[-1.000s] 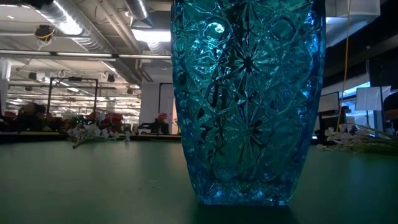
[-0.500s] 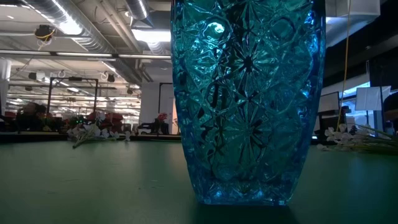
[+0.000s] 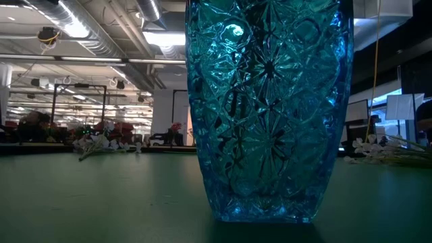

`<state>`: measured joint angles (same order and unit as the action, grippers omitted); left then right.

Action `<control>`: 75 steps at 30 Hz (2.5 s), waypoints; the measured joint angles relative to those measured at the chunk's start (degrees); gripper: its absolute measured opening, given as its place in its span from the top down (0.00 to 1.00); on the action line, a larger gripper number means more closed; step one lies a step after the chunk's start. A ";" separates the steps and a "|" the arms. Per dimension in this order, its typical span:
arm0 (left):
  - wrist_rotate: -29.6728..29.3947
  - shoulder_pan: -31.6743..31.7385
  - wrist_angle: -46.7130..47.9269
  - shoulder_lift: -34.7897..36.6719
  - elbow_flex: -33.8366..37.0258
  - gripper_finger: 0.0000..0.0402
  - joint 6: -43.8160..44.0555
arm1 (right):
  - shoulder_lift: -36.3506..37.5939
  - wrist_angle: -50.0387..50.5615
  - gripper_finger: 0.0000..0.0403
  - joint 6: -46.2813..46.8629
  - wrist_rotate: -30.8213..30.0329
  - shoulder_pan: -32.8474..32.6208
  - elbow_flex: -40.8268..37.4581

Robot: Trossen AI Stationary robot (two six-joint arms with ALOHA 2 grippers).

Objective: Sort flowers into vase by color
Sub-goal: Put the red flower into the blue vase

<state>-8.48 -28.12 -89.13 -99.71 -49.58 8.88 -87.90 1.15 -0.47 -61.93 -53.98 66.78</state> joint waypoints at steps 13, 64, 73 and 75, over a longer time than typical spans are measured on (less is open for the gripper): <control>1.51 -0.02 18.07 -0.92 -0.25 0.88 0.33 | 0.00 0.72 0.23 0.12 0.02 0.00 0.00; 3.57 -1.24 87.99 7.01 -23.47 0.61 -0.74 | -0.04 4.76 0.23 3.47 1.50 0.00 0.00; 3.46 -1.44 113.49 8.29 -32.24 0.61 5.37 | -0.07 6.75 0.23 5.03 1.51 0.00 0.00; 3.25 -1.40 116.65 8.27 -33.28 0.61 6.03 | -0.07 6.73 0.23 5.01 1.51 0.00 0.00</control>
<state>-5.23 -29.52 27.52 -91.44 -82.86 14.91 -87.96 7.88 4.54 -60.42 -53.98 66.78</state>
